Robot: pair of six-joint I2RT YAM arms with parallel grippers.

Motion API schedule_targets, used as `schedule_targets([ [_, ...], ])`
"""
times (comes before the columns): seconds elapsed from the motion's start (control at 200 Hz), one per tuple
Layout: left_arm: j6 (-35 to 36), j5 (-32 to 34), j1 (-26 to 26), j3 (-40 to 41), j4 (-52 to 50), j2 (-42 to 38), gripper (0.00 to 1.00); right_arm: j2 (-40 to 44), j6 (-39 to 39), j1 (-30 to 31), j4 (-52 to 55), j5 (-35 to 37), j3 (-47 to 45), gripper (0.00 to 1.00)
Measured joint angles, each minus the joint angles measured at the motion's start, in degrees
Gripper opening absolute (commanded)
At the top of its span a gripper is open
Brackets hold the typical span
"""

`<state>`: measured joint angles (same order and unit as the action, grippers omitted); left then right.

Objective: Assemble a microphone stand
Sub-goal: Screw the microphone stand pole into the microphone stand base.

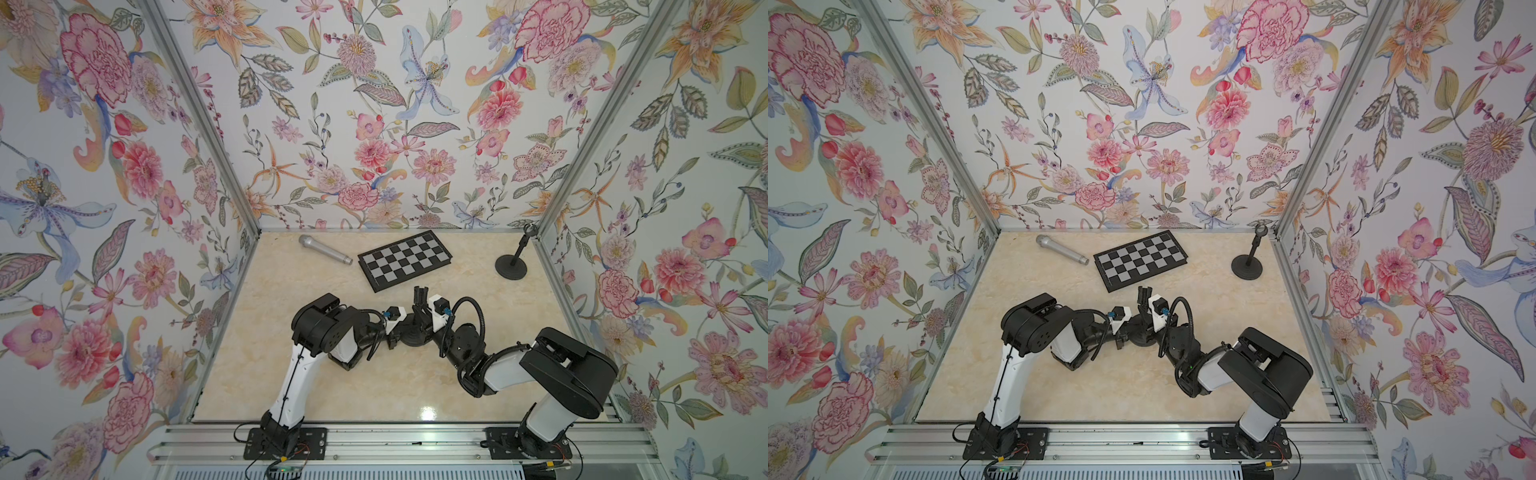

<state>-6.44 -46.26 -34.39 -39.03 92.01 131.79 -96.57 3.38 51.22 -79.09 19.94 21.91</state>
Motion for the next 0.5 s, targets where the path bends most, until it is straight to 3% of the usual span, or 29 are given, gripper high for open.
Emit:
schedule_targets([
  [0.04, 0.0, 0.0, 0.0, 0.0, 0.0, 0.0, 0.17, -0.8, -0.2, 1.1, -0.9, 2.6, 0.3, 0.01],
  [0.115, 0.0, 0.0, 0.0, 0.0, 0.0, 0.0, 0.17, -1.0, -1.5, 0.9, -1.8, 1.5, 0.0, 0.27],
  [0.155, 0.1, 0.0, 0.0, 0.2, 0.0, -0.1, 0.17, -0.7, -2.2, -0.3, -1.8, -1.9, -0.3, 0.36],
  [0.36, 0.7, 0.0, 0.1, 0.3, 0.0, -0.1, 0.16, 4.0, -5.4, -13.8, 8.9, -35.3, -1.0, 0.45],
  [0.5, 0.7, 0.0, 0.1, 0.3, 0.0, -0.1, 0.16, 7.0, -10.1, -19.8, 19.2, -51.1, 2.3, 0.46],
])
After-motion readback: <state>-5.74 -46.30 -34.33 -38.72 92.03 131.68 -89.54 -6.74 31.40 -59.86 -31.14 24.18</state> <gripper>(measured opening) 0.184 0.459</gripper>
